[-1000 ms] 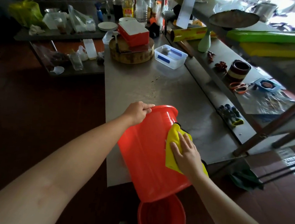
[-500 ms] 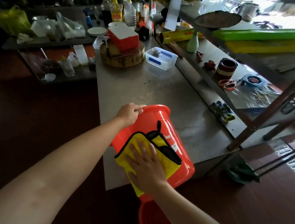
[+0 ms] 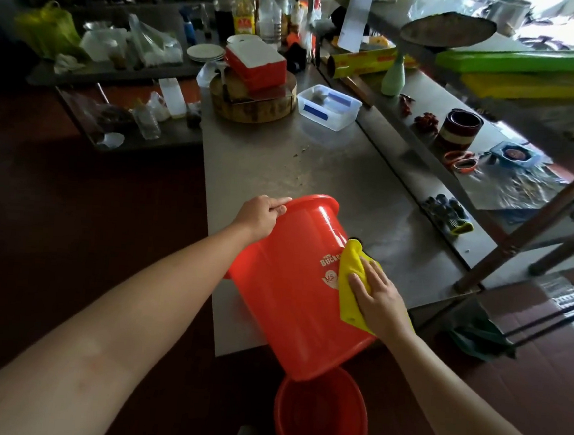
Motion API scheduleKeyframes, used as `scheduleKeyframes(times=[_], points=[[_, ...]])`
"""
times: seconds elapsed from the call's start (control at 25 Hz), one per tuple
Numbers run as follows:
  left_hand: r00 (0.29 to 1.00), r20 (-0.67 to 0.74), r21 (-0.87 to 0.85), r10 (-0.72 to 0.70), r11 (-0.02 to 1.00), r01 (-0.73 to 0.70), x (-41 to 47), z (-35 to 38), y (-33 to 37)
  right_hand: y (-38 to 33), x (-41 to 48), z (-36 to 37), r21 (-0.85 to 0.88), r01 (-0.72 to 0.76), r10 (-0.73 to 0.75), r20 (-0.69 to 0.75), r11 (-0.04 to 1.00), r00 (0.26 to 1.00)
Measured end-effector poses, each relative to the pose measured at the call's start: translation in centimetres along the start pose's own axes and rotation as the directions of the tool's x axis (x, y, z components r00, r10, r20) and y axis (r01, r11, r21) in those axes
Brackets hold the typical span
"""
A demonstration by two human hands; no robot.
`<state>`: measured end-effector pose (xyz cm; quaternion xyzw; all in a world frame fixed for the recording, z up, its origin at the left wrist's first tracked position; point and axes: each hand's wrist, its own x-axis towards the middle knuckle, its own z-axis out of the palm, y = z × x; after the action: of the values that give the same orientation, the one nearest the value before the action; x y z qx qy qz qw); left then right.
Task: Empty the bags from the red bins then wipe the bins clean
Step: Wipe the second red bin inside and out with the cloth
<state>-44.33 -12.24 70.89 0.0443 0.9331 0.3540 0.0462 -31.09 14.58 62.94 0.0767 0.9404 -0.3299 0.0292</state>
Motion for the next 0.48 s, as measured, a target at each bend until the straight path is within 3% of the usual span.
scheduleKeyframes(times=[0.08, 0.16, 0.28, 0.36, 0.4, 0.48], points=[[1.000, 0.002, -0.008, -0.006, 1.000, 0.006, 0.2, 0.0, -0.1, -1.8, -1.3, 0.9, -0.169, 0.042, -0.057, -0.081, 0.985, 0.995], [1.000, 0.007, -0.002, -0.007, 1.000, 0.007, 0.3, 0.0, 0.1, -4.4, -3.4, 2.9, -0.378, 0.218, -0.273, -0.096, 0.900, 0.957], [1.000, -0.017, 0.014, -0.008, 1.000, 0.008, 0.4, 0.3, 0.4, -7.2, -5.6, 6.9, -0.553, 0.517, -0.567, 0.095, 0.654, 0.818], [0.999, -0.045, 0.021, -0.001, 1.000, 0.002, 0.1, 0.7, 0.4, -7.4, -6.2, 8.5, -0.619, 0.608, -0.633, 0.221, 0.497, 0.742], [0.998, -0.056, 0.022, 0.003, 1.000, -0.002, -0.1, 0.7, 0.3, -7.1, -6.2, 8.6, -0.624, 0.623, -0.645, 0.238, 0.472, 0.727], [0.998, -0.066, 0.019, 0.009, 1.000, -0.008, -0.2, 0.7, -0.1, -6.4, -5.9, 7.6, -0.582, 0.623, -0.664, 0.181, 0.523, 0.726]])
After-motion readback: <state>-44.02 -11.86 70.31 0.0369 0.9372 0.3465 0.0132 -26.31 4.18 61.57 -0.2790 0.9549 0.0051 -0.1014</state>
